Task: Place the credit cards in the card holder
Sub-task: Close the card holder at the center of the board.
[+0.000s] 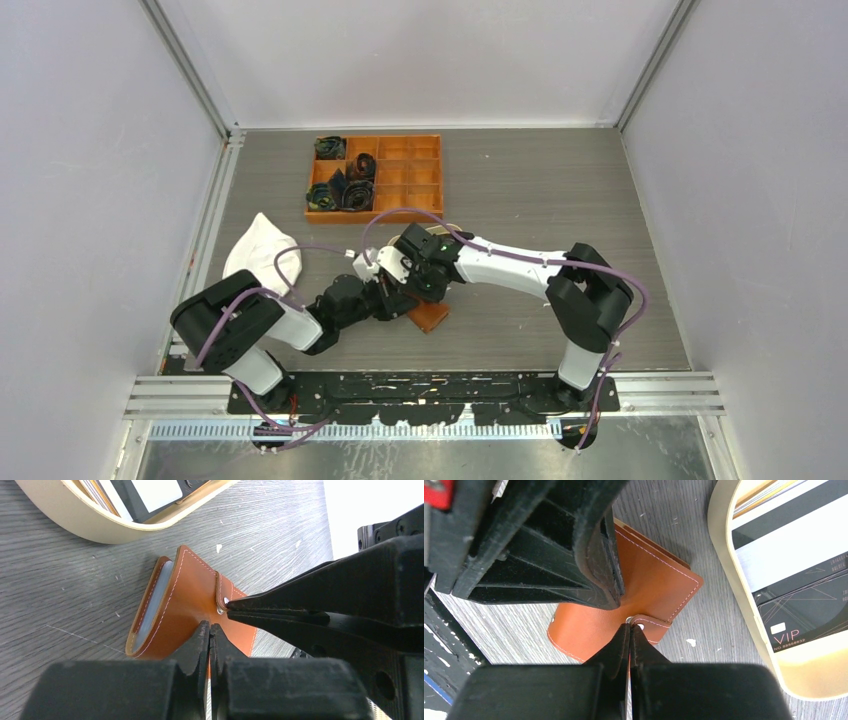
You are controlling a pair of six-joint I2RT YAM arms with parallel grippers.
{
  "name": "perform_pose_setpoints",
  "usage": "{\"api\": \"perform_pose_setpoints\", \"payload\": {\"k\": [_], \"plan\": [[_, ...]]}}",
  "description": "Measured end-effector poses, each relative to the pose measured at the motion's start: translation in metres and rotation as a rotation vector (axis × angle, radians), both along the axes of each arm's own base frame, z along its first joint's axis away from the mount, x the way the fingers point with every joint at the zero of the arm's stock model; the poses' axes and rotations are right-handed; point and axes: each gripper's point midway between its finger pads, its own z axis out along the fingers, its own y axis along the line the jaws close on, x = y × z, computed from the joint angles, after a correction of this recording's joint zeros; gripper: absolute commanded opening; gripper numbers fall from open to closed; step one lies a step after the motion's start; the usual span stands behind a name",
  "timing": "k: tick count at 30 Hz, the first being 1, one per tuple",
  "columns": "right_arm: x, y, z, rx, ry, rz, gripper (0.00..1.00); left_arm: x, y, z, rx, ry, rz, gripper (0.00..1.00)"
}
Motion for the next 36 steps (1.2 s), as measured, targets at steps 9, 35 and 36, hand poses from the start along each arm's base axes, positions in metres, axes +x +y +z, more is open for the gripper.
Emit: {"api": "perform_pose_setpoints", "payload": {"k": [9, 35, 36], "plan": [[0.001, 0.003, -0.002, -0.006, -0.005, -0.022, 0.01, -0.001, 0.004, 0.000, -0.013, -0.035, 0.003, 0.02], [0.003, 0.003, -0.003, 0.019, 0.020, -0.099, 0.01, -0.011, 0.025, 0.016, -0.013, -0.179, 0.003, 0.04], [0.003, 0.003, -0.003, 0.025, 0.016, -0.101, 0.01, -0.011, 0.026, 0.019, -0.013, -0.185, 0.004, 0.04]]}}
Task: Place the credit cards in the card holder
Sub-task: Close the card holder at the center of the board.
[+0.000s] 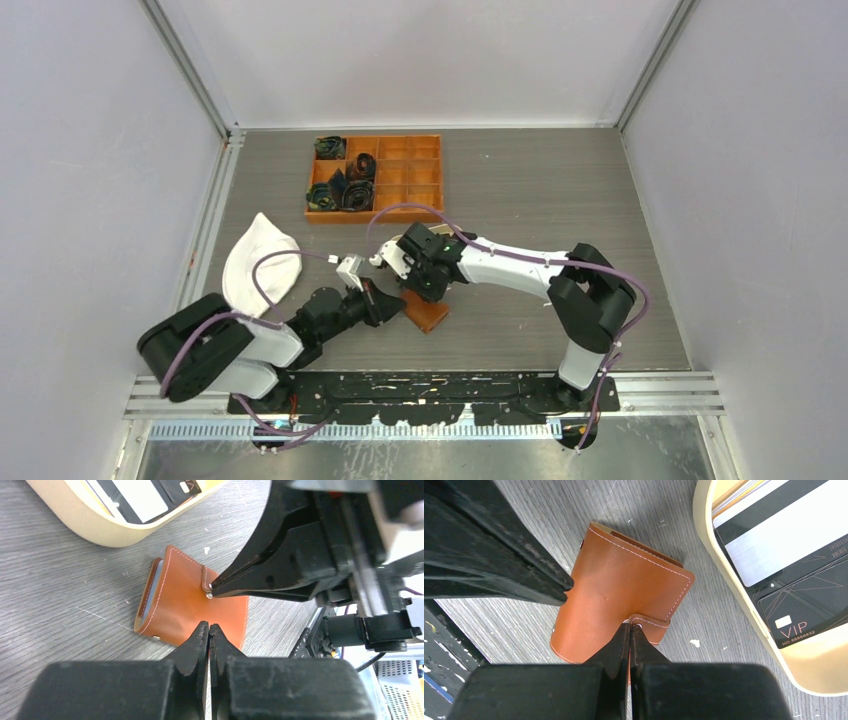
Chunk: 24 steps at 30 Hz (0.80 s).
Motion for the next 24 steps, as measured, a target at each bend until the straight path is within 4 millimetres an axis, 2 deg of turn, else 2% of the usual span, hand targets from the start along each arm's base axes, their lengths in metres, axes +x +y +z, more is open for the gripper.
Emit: {"api": "perform_pose_setpoints", "payload": {"k": [5, 17, 20, 24], "plan": [[0.000, 0.000, 0.001, 0.031, -0.020, -0.007, 0.01, -0.002, 0.007, 0.013, 0.013, -0.009, 0.018, 0.04], [0.000, 0.000, 0.002, 0.049, -0.066, -0.008, 0.01, -0.009, 0.052, 0.012, 0.134, 0.049, 0.160, 0.04], [0.000, 0.000, 0.003, 0.058, -0.075, -0.008, 0.01, -0.013, 0.055, 0.009, 0.146, 0.067, 0.157, 0.04], [0.000, 0.000, 0.003, 0.064, -0.079, -0.007, 0.01, -0.019, 0.048, 0.003, 0.144, 0.102, 0.112, 0.04]]}}
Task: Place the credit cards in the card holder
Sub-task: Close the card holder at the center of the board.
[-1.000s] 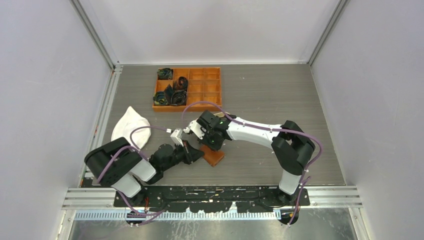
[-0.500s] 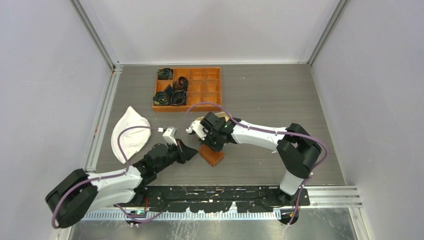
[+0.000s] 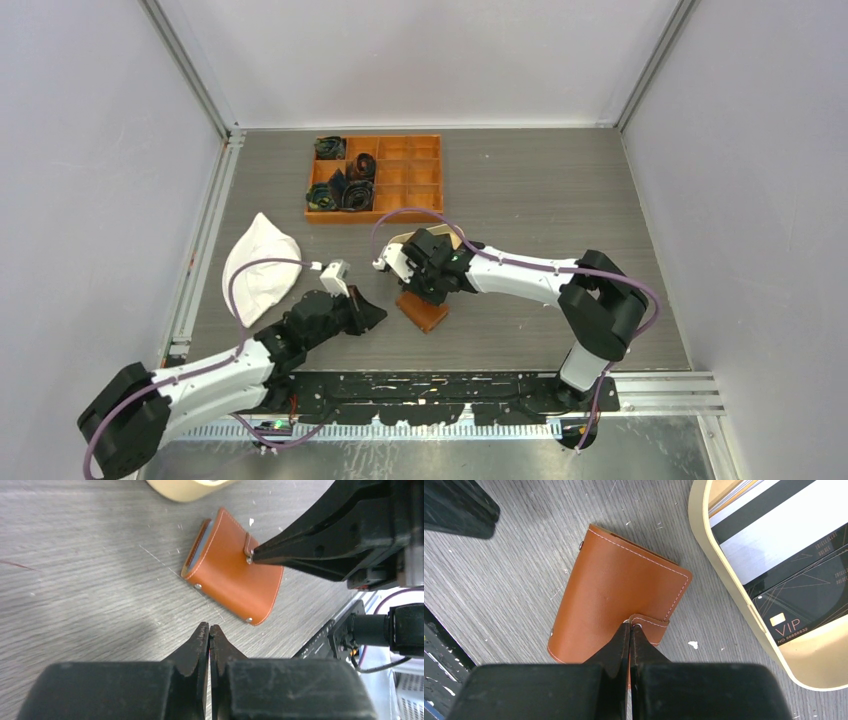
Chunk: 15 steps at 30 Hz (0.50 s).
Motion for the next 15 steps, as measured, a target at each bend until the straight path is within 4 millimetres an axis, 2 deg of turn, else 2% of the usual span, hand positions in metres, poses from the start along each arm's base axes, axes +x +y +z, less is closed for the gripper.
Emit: {"api": "perform_pose_setpoints", "payload": {"k": [7, 15], "plan": [[0.000, 0.000, 0.000, 0.009, 0.000, 0.005, 0.01, -0.006, -0.018, -0.019, -0.013, 0.083, -0.062, 0.04], [0.000, 0.000, 0.001, 0.029, 0.015, 0.008, 0.01, 0.002, -0.035, -0.009, -0.102, 0.064, -0.065, 0.09]]}}
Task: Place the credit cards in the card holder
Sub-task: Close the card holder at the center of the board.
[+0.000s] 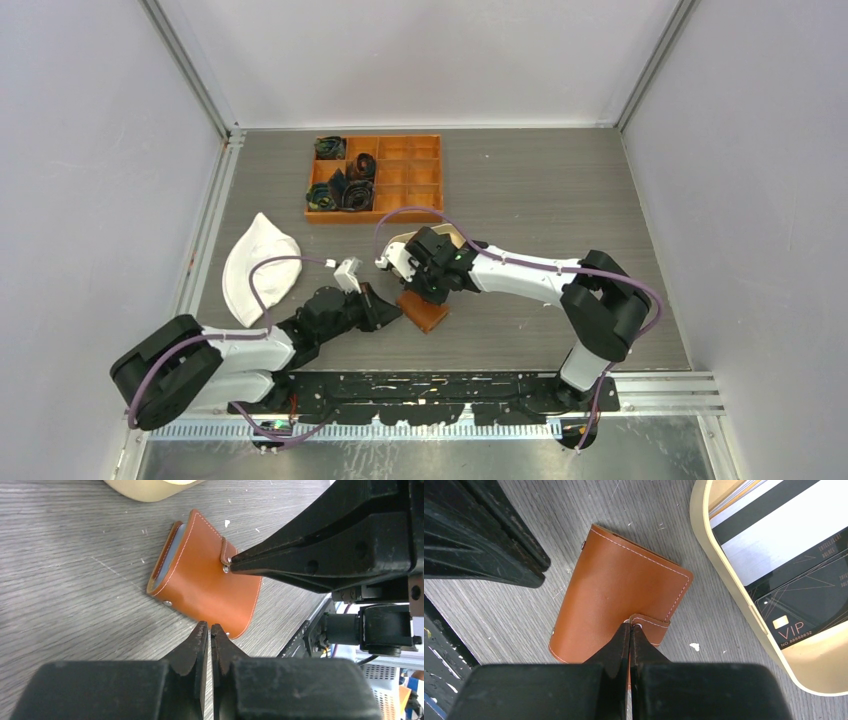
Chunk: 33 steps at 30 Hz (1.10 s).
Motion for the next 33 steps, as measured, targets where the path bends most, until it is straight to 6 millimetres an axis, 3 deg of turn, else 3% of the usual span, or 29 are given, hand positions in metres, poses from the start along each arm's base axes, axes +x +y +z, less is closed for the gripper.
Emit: {"api": "perform_pose_setpoints", "payload": {"k": [11, 25, 33], "plan": [[0.000, -0.001, 0.000, 0.013, 0.012, 0.006, 0.01, 0.016, -0.020, -0.016, -0.070, 0.044, 0.038, 0.11], [-0.001, -0.003, 0.001, 0.037, 0.012, 0.021, 0.01, 0.027, -0.032, -0.009, -0.185, 0.023, 0.064, 0.10], [-0.002, -0.001, 0.001, 0.044, 0.014, 0.025, 0.01, 0.027, -0.039, -0.011, -0.196, 0.031, 0.046, 0.03]]}}
